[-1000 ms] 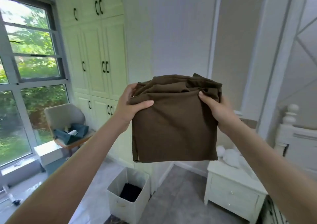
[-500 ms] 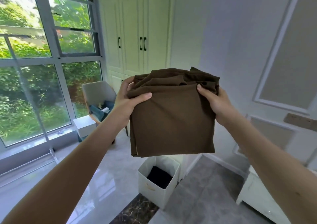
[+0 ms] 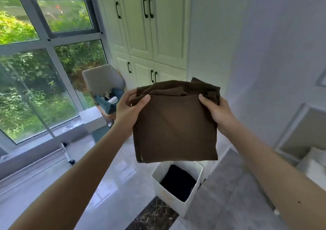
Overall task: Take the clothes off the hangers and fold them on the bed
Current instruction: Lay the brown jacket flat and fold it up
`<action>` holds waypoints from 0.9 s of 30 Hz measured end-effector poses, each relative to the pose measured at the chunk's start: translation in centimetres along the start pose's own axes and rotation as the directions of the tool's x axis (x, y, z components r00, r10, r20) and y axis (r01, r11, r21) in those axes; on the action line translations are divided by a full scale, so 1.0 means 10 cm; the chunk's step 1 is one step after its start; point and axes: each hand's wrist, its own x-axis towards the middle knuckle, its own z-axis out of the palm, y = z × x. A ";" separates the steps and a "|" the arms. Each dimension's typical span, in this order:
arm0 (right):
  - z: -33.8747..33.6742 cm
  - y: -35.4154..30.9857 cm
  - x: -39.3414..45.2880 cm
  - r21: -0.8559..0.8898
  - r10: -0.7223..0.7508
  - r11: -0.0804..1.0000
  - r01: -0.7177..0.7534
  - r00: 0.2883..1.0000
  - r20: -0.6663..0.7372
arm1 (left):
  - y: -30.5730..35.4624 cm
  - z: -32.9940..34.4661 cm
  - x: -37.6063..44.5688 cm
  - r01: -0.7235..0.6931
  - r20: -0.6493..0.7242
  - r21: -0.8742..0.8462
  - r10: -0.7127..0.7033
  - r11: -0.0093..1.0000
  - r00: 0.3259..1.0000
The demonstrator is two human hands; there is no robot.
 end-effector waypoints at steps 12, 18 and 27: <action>0.56 0.94 1.57 -0.084 0.188 0.977 -0.196 0.978 -0.096 | -1.17 0.06 1.57 0.145 0.035 -0.020 -0.144 0.989 0.989; 0.81 1.41 2.09 -0.139 0.236 0.952 -0.273 0.942 -0.237 | -1.81 0.08 2.31 0.207 0.147 -0.043 -0.199 0.977 0.969; 0.52 2.73 2.56 -0.088 0.420 0.867 -0.491 0.813 -0.402 | -3.23 0.64 2.74 0.465 0.253 0.005 -0.451 0.885 0.856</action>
